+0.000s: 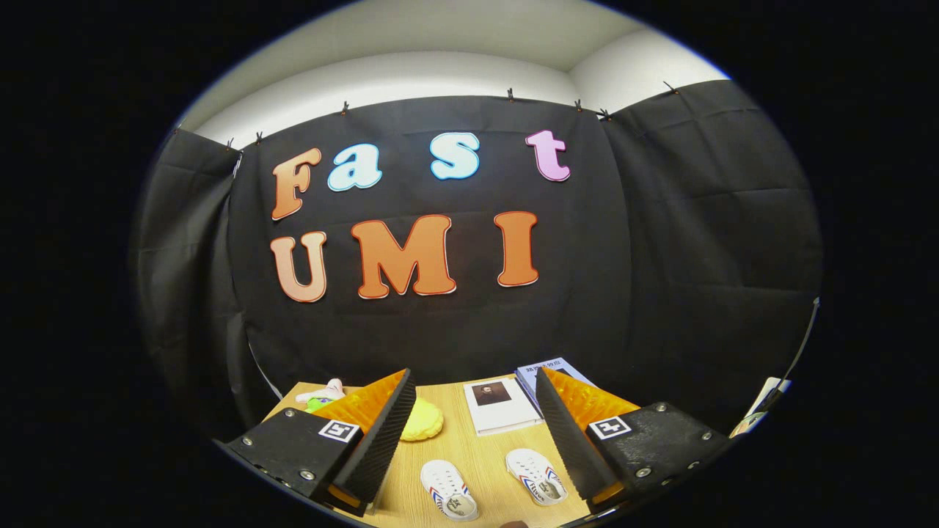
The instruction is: Open the storage box then place both shoes into the box .Put the left shoe in first, then the right shoe, with the right side of both shoes facing outward in a uniform manner.
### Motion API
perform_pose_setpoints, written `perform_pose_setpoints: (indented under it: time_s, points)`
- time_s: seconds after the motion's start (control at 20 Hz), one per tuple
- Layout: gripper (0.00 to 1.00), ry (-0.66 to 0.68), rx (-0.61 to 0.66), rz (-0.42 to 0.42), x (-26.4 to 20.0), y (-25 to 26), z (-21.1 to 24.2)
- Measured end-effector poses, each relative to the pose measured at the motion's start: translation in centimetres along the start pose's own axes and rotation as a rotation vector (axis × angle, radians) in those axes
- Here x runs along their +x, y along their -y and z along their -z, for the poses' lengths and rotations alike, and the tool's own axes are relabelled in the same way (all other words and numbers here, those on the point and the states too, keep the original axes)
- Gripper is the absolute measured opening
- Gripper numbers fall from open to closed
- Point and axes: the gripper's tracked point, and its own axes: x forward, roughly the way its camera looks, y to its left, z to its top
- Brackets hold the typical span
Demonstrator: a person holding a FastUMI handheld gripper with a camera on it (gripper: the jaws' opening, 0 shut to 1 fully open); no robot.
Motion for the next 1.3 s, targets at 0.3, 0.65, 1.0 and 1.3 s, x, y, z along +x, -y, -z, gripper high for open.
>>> perform_pose_setpoints:
  time_s: [0.3,0.65,1.0,1.3]
  points:
    - [0.98,0.004,0.001,-0.011,0.1,-0.6,-0.2]
    - [0.98,0.027,0.016,-0.018,0.1,-0.6,-0.7]
    - [0.98,-0.034,0.044,-0.077,1.5,-0.9,2.1]
    - [0.98,-0.183,0.103,-0.200,5.0,-2.2,8.0]
